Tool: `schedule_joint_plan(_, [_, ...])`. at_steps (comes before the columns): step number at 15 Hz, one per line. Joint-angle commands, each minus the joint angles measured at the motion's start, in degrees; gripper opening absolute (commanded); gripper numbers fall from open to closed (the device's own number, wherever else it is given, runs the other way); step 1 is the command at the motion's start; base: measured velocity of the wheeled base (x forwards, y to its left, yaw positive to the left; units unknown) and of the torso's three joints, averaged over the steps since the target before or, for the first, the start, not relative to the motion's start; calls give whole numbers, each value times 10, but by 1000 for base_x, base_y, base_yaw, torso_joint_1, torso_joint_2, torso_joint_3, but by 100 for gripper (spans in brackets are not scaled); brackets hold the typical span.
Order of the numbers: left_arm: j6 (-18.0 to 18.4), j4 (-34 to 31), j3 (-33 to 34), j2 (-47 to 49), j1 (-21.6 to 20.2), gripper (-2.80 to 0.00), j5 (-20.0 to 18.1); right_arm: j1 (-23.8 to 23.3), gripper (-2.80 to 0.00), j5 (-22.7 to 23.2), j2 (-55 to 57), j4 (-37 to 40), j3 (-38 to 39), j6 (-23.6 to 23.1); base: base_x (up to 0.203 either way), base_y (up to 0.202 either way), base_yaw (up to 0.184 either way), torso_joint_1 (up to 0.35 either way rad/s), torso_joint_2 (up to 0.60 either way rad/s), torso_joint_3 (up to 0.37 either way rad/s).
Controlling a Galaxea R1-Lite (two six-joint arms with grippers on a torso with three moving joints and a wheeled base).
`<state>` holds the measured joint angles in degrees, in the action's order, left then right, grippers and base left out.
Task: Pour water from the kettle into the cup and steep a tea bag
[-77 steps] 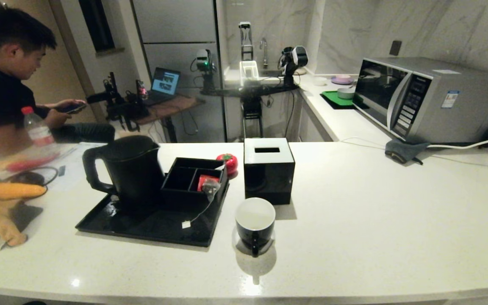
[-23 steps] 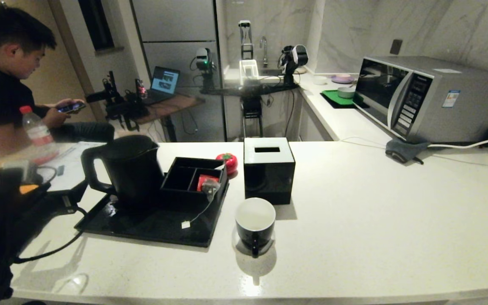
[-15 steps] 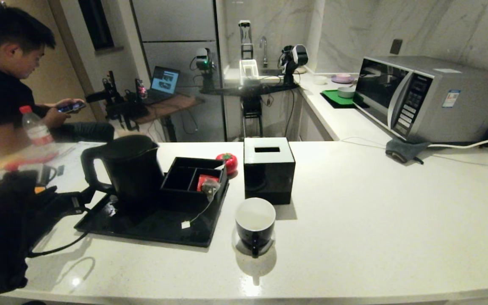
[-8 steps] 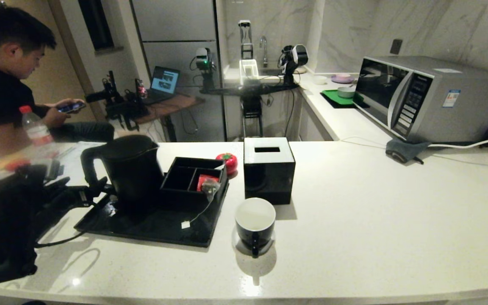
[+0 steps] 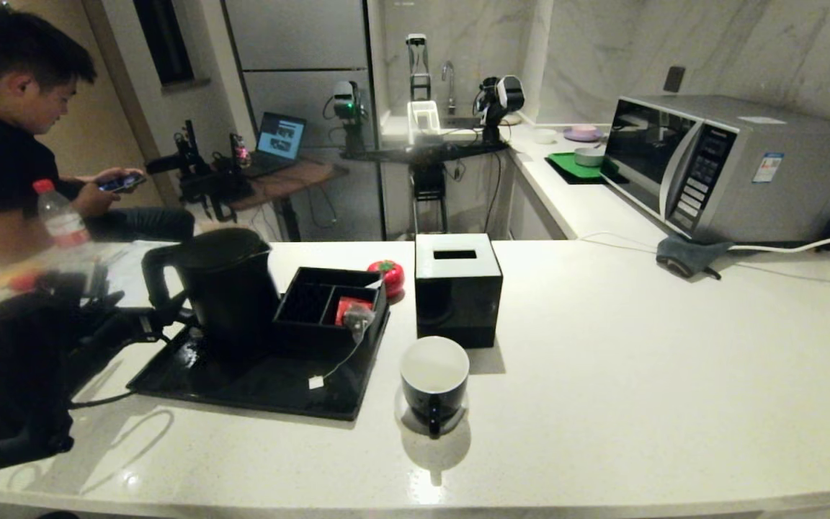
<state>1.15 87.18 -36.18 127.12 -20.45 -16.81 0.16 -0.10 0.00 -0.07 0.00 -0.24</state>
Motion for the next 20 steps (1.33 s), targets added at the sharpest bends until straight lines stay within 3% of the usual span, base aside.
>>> schedule_joint_plan(1, [0, 28, -21, 11, 3, 0, -2, 0, -280, 0, 0, 0, 0, 0, 0, 0, 0, 0, 0, 0])
schedule_joint_plan(20, [0, 28, -77, 30, 2, 0, -1, 0, -280, 0, 0, 0, 0, 0, 0, 0, 0, 0, 0, 0])
